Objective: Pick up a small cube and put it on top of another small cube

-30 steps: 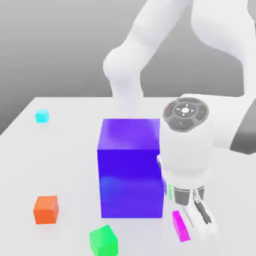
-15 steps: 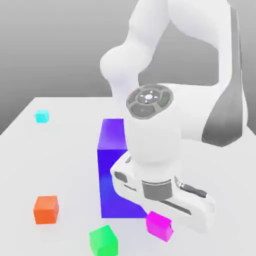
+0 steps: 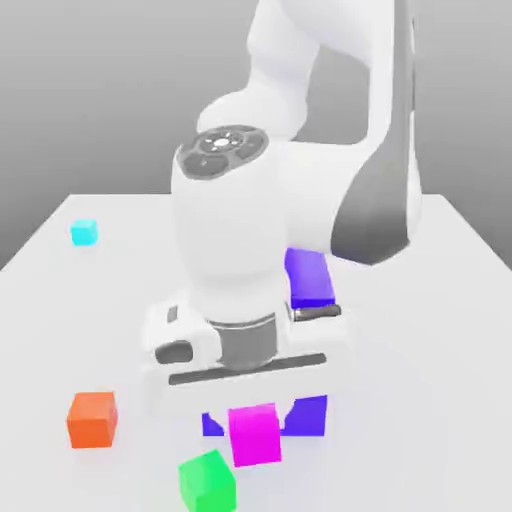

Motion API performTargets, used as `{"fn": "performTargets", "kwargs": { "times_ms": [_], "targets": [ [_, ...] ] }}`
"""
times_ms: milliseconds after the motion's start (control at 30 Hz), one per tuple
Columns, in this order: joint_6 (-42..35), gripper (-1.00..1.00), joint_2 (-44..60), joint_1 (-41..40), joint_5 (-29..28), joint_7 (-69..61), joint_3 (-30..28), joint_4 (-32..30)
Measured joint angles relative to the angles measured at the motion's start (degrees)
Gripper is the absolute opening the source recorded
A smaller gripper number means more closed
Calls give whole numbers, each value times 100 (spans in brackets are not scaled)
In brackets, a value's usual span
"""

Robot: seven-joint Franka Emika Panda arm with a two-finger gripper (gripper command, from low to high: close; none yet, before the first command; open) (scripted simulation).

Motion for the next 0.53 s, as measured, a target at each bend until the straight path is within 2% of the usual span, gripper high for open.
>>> {"fn": "performTargets", "kwargs": {
  "times_ms": [167,233,300,400,433,533],
  "targets": [
    [386,-100,-426,-3,-607,-1224,-200,-175],
    [580,-100,-422,-117,-659,-1698,-133,-378],
    [793,-100,-138,-481,-286,-2165,276,-518],
    [1114,-100,437,-1167,563,-2816,1111,-458],
    [1207,100,615,-1354,830,-3003,1348,-424],
    [1207,100,615,-1354,830,-3003,1348,-424]
  ]
}}
